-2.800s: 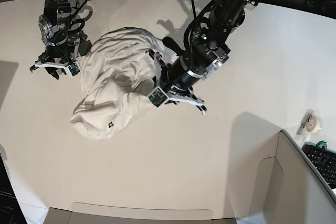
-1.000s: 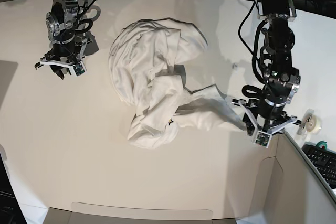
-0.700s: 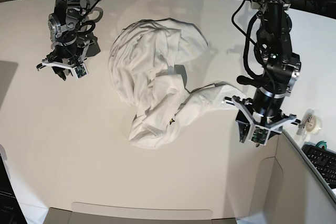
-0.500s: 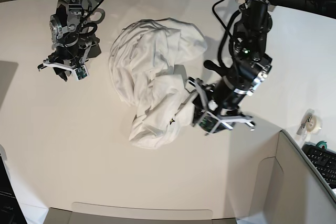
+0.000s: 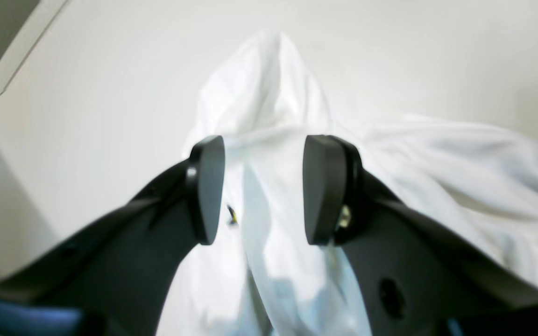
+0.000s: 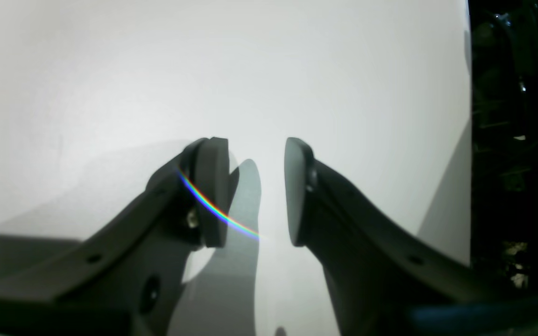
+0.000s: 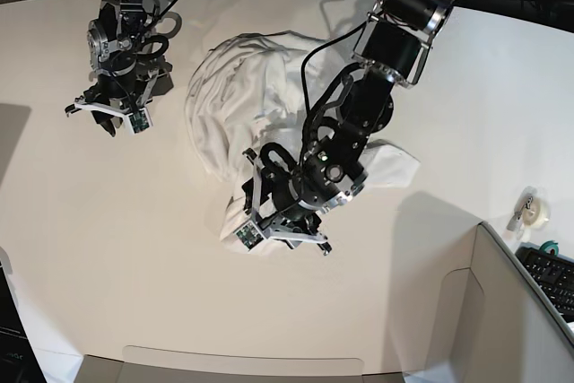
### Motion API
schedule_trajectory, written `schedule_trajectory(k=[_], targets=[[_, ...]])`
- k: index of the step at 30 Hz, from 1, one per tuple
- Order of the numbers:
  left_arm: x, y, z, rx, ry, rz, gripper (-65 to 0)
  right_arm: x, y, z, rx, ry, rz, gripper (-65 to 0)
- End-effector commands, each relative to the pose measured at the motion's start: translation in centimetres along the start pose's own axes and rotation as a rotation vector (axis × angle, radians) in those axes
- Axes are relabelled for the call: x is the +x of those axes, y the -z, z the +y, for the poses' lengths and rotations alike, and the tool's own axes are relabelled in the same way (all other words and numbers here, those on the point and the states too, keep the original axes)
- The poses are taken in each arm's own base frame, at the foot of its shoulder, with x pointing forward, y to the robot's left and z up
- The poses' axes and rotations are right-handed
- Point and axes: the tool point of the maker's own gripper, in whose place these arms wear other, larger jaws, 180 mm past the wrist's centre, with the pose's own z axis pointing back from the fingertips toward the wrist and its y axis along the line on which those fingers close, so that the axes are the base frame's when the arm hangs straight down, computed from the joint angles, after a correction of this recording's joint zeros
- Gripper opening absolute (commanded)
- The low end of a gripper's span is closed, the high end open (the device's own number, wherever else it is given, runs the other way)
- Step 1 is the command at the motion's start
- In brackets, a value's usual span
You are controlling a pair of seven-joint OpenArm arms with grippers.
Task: Layout the t-shirt on the table in an organized manner, then fold the t-shirt properly
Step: 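Lift the held shirt high with the left gripper to shake it open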
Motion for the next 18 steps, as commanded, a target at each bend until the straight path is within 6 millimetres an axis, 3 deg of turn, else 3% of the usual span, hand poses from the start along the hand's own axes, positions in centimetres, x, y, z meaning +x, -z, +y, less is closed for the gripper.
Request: schedule_trajectory(k=[1,7,12,18], targets=[[3.1,-0.1,0.2,0.002,0.026,-0.067,-38.1,0.0,-0.1,-0.3,-0.004,-0.007,0.005,-44.2],[6.2,2.0,-1.4,-0.035,0.062,-0.059,-38.1,-0.2,-0.2,-0.1,0.000,-0.008,0.009,-44.2],[8.0,3.1,-1.5,-0.050,0.065,-0.082,-38.1,-0.1,-0.4,0.7,0.011,0.012,0.010,-44.2],[6.7,6.0,0.2,-0.047,0.043,-0.050,-38.1,0.1,-0.5,1.5,0.025,0.033,0.012,-44.3]])
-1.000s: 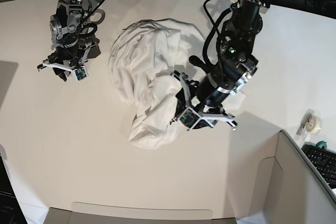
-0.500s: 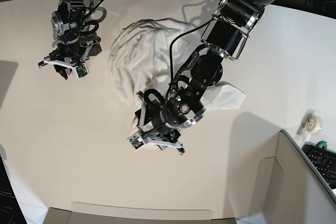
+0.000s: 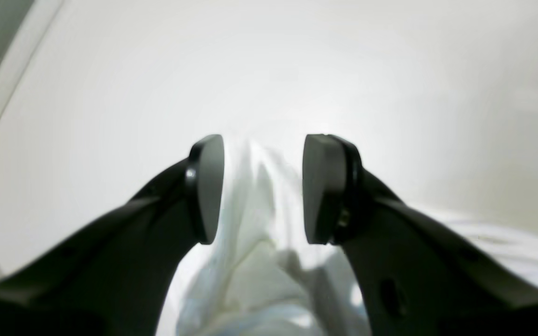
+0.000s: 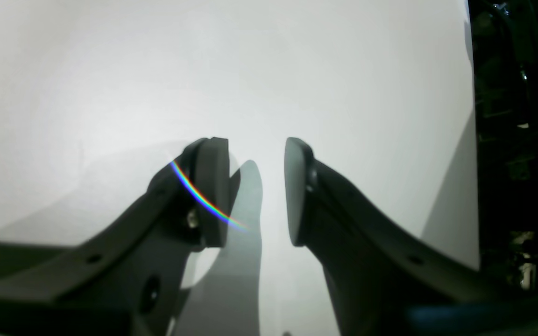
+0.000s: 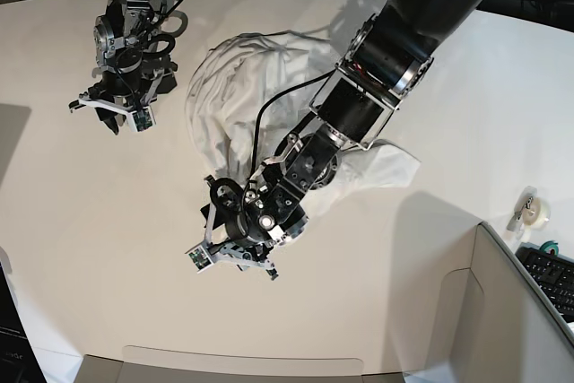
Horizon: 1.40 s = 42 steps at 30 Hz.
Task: Layout the t-shirt on the table in an organized manner, then fold the t-shirt properly
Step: 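Lift the held shirt high with the left gripper to shake it open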
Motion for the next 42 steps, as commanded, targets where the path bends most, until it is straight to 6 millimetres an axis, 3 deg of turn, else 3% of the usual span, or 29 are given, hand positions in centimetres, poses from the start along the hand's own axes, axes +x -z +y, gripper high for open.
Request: schedule_trajectory(k=[1,8,22,24,27,28,31,36,42], targets=[[3.0,-0.6,1.8,0.036,0.011,-0.079,-38.1,-0.1,-0.1,0.5,0.020,-0.002,0.012,-44.3],[2.8,0.3,4.9,0.112,-0.036,-0.076,-38.1,0.0,-0.1,0.7,0.025,-0.003,0.008,-44.3],[-0.4,1.9,1.8,0.061,-0.026,-0.022,-38.8,-0.2,-0.2,0.8,0.028,-0.004,0.014,-44.5],[-0.5,1.9,1.7,0.059,-0.027,-0.020,-44.3,-0.2,-0.2,0.8,0.028,-0.004,0.014,-44.5],[0.0,1.6,1.9,0.063,-0.031,-0.037,-63.9,-0.3,-0.2,0.8,0.028,-0.003,0.014,-44.5],[0.6,1.3,1.9,0.066,-0.027,-0.048,-65.0,-0.3,-0.2,0.8,0.029,-0.003,0.012,-44.5],[3.9,-1.0,1.5,0.083,0.001,-0.115,-64.6,-0.3,-0.2,0.9,0.030,-0.002,0.013,-44.5],[11.3,-9.7,3.7,0.189,-0.010,-0.320,-65.0,-0.4,-0.2,0.8,0.030,0.000,0.016,-44.6],[15.4,-18.8,5.3,0.322,0.057,-0.424,-65.0,-0.7,-0.2,0.8,0.031,-0.005,0.021,-44.6]])
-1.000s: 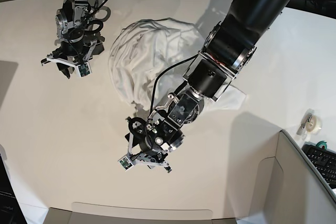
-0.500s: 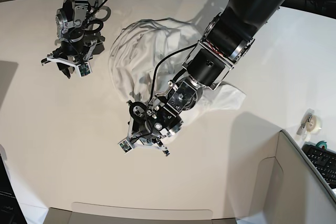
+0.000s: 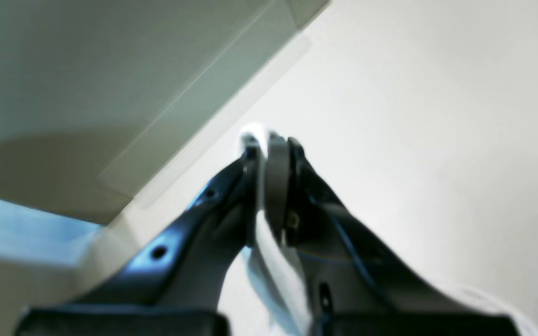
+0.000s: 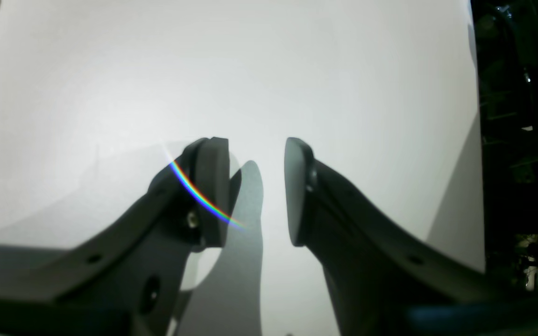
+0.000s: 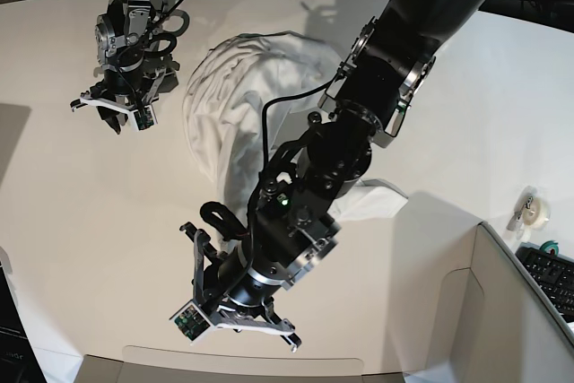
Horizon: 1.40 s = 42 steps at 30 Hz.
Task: Layout the t-shirt on the table in an organized manner, then fold the t-shirt properly
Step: 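Lift the held shirt high with the left gripper to shake it open, then lay the shirt flat and grasp its hem with both grippers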
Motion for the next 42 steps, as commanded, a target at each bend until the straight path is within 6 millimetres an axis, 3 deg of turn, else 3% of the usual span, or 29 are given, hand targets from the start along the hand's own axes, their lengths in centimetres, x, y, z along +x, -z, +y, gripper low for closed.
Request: schedule_trajectory(k=[1,5,8,14,19,23,26,28,29,31,33,37,39,42], targets=[[3.3,-1.5,2.1,0.065,0.027,-0.093,-65.0,-0.8,-0.2,0.5,0.025,-0.012,0.030,-44.6],[3.7,-4.5,5.4,0.166,0.097,-0.121,-65.0,-0.7,-0.1,0.4,0.024,-0.011,0.029,-44.6],[2.8,-5.9,9.3,0.248,0.150,-0.096,-65.0,-0.6,-0.1,0.4,0.022,-0.011,0.027,-44.6],[0.6,-9.7,18.4,0.426,0.206,-0.024,-65.0,-0.4,0.0,0.3,0.019,-0.010,0.024,-44.6],[-1.2,-13.2,26.7,0.578,0.141,0.051,-65.0,-0.2,0.1,0.1,0.016,-0.008,0.019,-44.6],[0.0,-15.6,30.2,0.594,0.079,0.007,-65.0,-0.4,0.4,0.5,0.026,-0.006,0.028,-44.6],[1.8,-16.8,30.7,0.569,0.035,-0.028,-65.0,-0.7,0.6,0.9,0.037,-0.002,0.038,-44.6],[3.4,-17.0,29.6,0.526,0.020,-0.032,-65.0,-1.0,0.6,1.2,0.045,0.001,0.044,-44.6],[5.1,-16.6,28.1,0.481,0.019,-0.075,-65.0,-1.0,0.7,1.3,0.047,0.002,0.046,-44.6],[9.3,-15.6,24.2,0.368,0.030,-0.217,-65.0,-1.6,0.9,1.6,0.057,-0.002,0.061,-44.6],[11.9,-14.1,19.9,0.253,0.026,-0.307,-65.0,-1.8,1.0,1.7,0.060,-0.004,0.066,-44.6],[11.4,-8.5,9.9,-0.011,-0.006,-0.287,-65.0,-2.2,0.9,1.7,0.061,-0.007,0.074,-44.6],[8.3,-5.8,5.8,-0.118,-0.008,-0.196,-65.0,-3.2,0.8,0.9,0.039,0.010,0.099,-44.6],[5.1,-3.4,-2.9,-0.326,0.059,-0.119,-65.0,-5.0,0.5,-0.4,0.004,0.041,0.141,-44.6]])
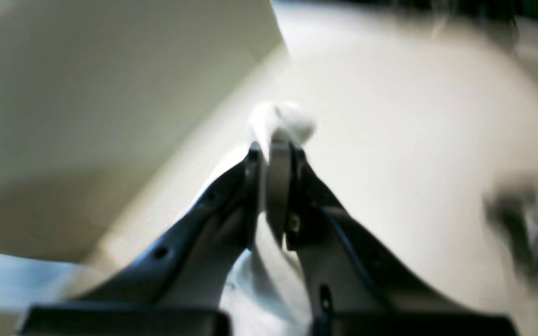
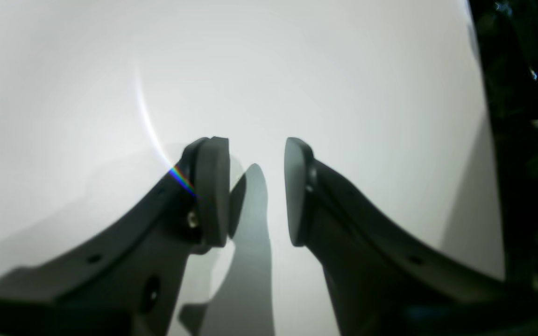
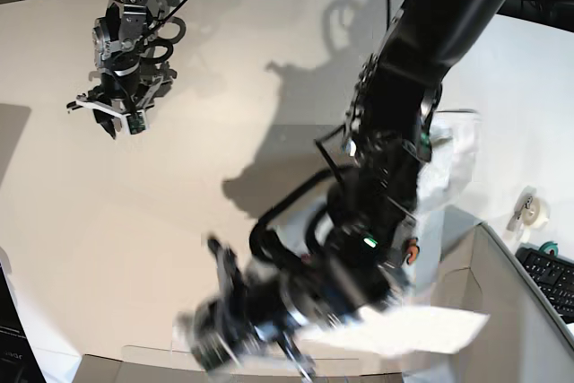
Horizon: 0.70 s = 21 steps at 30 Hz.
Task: Layout the t-shirt on the table in an organized manner, then fold the t-shirt properly
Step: 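Lay the shirt flat and grasp its hem with both grippers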
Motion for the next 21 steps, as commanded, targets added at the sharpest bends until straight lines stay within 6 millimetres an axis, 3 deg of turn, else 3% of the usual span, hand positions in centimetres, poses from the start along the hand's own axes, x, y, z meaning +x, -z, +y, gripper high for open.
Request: schedule_trajectory(k=[1,5,8,10,12,18,19,21], targets=[[2.7,0.6,-3.0,-0.079,0.021,-0.123,-65.0,-3.8,-0.4,0.2,0.026,-0.037,0.148,-44.6],[0.5,3.5,-10.3,-0.257,-0.045,-0.177,-64.2,-6.2,-1.0,-1.2,-0.007,-0.020,0.198,-44.6],[-1.5,4.8,-13.4,-0.333,-0.092,-0.153,-53.3,-6.6,-1.2,-1.6,-0.015,-0.017,0.207,-44.6],[-2.5,4.9,-14.9,-0.362,-0.137,-0.150,-41.4,-7.0,-1.3,-1.5,-0.013,-0.018,0.216,-44.6],[-3.1,4.9,-15.7,-0.376,-0.170,-0.150,-34.8,-7.0,-1.3,-1.5,-0.012,-0.018,0.219,-44.6],[-3.4,4.7,-15.9,-0.377,-0.169,-0.138,-34.4,-6.8,-1.4,-1.6,-0.016,-0.019,0.212,-44.6],[-3.0,4.5,-15.6,-0.367,-0.163,-0.153,-34.4,-6.7,-1.4,-2.0,-0.024,-0.021,0.208,-44.6],[-2.0,3.4,-14.2,-0.326,-0.165,-0.195,-34.6,-6.9,-2.0,-4.6,-0.091,-0.007,0.211,-44.6]])
